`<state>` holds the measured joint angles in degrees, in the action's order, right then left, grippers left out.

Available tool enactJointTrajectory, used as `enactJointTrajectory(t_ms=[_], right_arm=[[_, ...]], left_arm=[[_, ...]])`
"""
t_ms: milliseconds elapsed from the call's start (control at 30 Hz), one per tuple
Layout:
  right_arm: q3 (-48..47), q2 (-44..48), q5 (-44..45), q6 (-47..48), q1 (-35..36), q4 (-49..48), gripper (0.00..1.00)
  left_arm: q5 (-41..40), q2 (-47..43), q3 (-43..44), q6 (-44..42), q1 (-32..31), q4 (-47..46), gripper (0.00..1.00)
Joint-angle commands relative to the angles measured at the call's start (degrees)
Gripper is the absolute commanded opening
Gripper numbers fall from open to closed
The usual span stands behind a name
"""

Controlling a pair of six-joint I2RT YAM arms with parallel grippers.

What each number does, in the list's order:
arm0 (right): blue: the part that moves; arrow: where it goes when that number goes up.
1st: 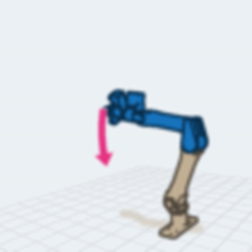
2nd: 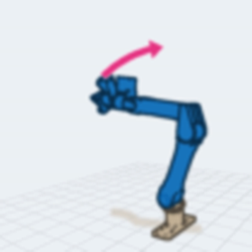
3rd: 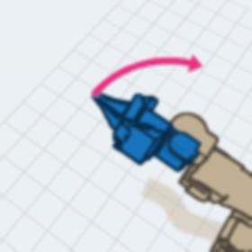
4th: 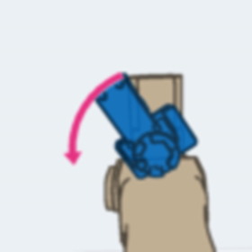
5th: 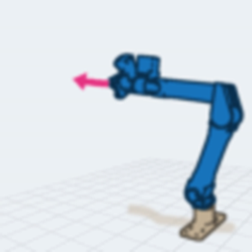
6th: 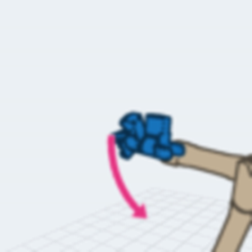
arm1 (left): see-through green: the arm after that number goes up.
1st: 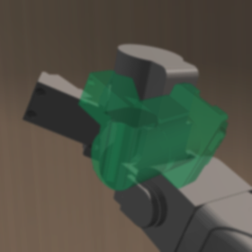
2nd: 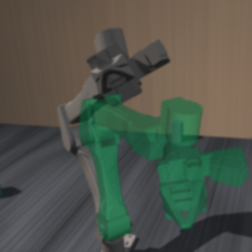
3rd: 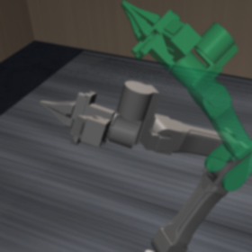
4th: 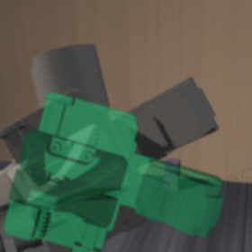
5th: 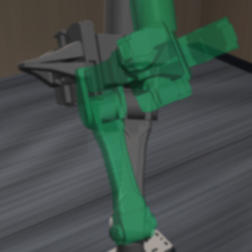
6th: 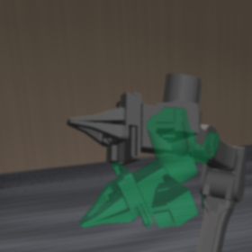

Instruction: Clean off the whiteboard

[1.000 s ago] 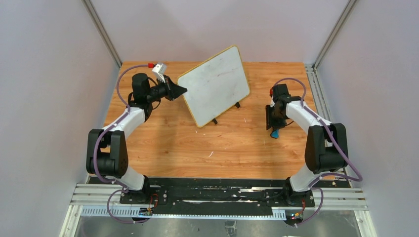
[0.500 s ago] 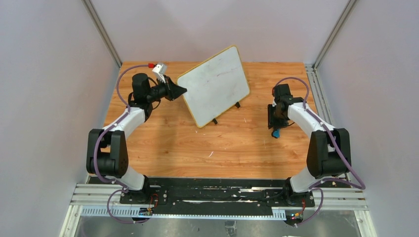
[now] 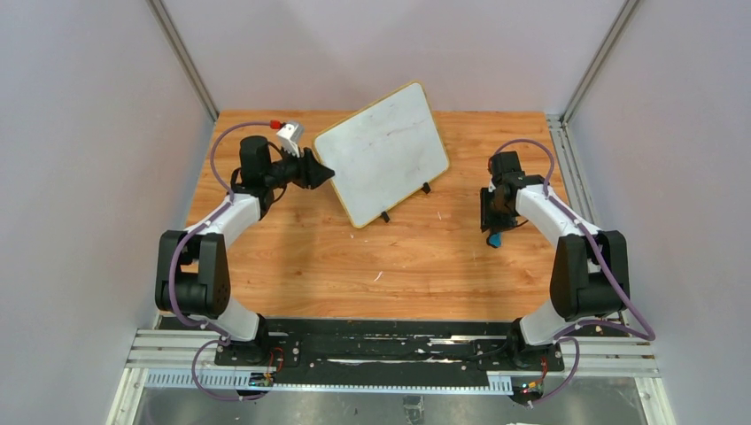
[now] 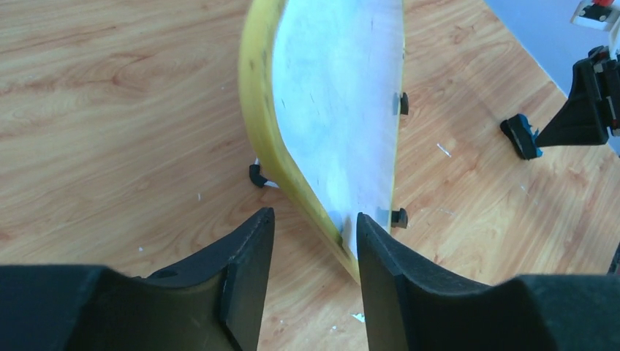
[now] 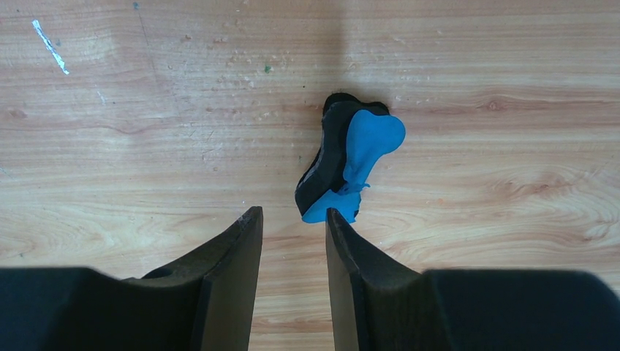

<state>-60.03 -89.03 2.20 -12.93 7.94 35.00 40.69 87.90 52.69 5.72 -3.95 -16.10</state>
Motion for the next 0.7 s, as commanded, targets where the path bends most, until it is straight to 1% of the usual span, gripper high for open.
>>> enactJointTrajectory(t_ms=[0, 100, 233, 400, 467, 567, 667], right_arm=[[0.84, 0.63, 1.32, -0.58, -0.48, 0.78, 0.37], [0.90, 0.68, 1.58, -0.61, -0.47, 0.82, 0.37], [1.12, 1.27, 2.03, -0.56, -0.47, 0.93, 0.37], [1.36, 2.23, 3.00, -0.83, -0.52, 1.07, 0.37], [1.68, 3.16, 4.13, -1.27, -0.47, 1.01, 0.37], [2.68, 5.71, 6.33, -2.13, -0.50, 0.47, 0.36], [4.31, 9.55, 7.36, -2.98, -0.39, -1.12, 0.36]], left_arm=[[1.22, -2.26, -0.45, -0.85, -0.19, 0.99, 0.54], [2.68, -2.94, -0.45, -0.09, -0.10, 0.98, 0.59], [3.84, -4.23, -0.44, -0.23, 0.23, 1.91, 0.60], [3.69, -6.50, -0.24, -4.61, 1.10, 7.86, 0.60], [2.73, -7.80, -0.70, -6.98, 1.98, 10.34, 0.60], [0.70, -10.13, -2.40, -8.41, 4.08, 11.40, 0.61], [-3.55, -13.00, -3.90, -9.90, 5.77, 12.65, 0.64]])
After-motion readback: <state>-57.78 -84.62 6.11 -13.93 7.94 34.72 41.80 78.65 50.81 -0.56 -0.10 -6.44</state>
